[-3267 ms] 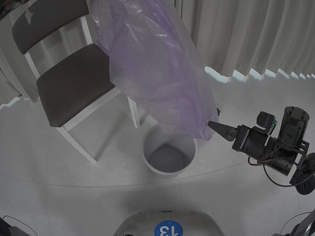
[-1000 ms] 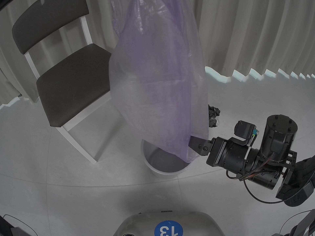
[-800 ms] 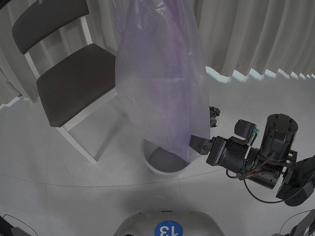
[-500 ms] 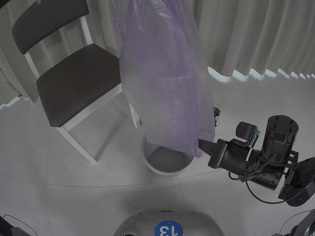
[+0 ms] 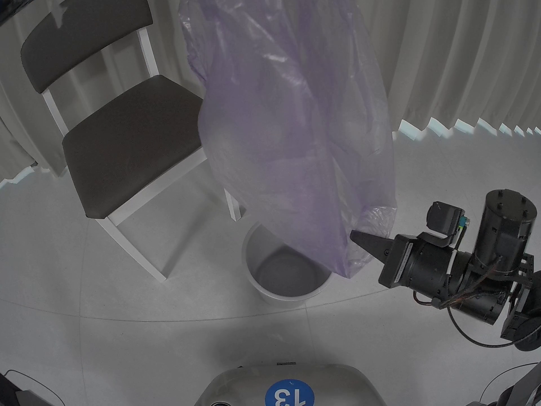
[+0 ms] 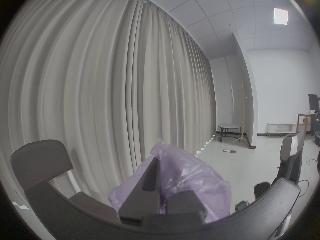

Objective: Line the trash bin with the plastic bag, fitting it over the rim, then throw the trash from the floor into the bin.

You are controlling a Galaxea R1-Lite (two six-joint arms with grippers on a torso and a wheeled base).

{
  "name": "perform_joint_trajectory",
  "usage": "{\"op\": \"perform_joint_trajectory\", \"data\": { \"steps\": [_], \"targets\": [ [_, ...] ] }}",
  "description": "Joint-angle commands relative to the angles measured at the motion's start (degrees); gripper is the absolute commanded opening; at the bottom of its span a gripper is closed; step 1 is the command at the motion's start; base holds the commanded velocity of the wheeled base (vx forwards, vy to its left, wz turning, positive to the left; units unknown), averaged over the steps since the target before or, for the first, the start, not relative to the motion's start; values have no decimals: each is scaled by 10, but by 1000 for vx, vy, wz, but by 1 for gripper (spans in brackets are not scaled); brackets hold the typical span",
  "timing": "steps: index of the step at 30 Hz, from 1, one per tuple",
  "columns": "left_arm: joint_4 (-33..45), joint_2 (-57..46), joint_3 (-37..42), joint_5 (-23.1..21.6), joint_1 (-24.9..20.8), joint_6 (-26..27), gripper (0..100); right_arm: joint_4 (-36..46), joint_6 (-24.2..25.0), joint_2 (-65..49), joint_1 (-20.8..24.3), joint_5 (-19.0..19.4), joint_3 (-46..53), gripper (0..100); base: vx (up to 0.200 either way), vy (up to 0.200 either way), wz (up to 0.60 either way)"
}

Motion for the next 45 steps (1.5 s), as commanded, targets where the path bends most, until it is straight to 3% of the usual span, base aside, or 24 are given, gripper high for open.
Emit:
{"op": "perform_joint_trajectory", "data": {
  "steps": [1,7,15,22,27,32,37,41,45],
  "targets": [
    [56,-41,5,11,11,-4,0,67,-33,-78,16,-29,1,0,0,0,0],
    [134,-106,53,14,29,-15,0,166,-51,-127,16,-33,-13,0,0,0,0],
    [184,-152,93,14,39,-53,0,212,-52,-152,10,-34,-12,0,0,0,0],
    [228,-161,143,-3,40,-97,0,259,-51,-198,-26,-34,0,0,0,0,0],
    [181,-169,212,-19,54,-137,0,327,-51,-234,-41,-33,-19,0,0,0,0],
    [80,-175,331,-58,56,-169,0,407,-51,-236,-43,-33,-56,0,0,0,0],
    [-12,-134,423,-60,57,-182,0,425,-51,-229,-48,-32,-72,0,0,0,0],
    [-67,-84,448,-60,57,-205,0,421,-51,-197,-61,-26,-72,0,0,0,0],
    [-96,-13,448,-60,62,-241,0,417,-51,-143,-100,-7,-89,0,0,0,0]
  ]
}}
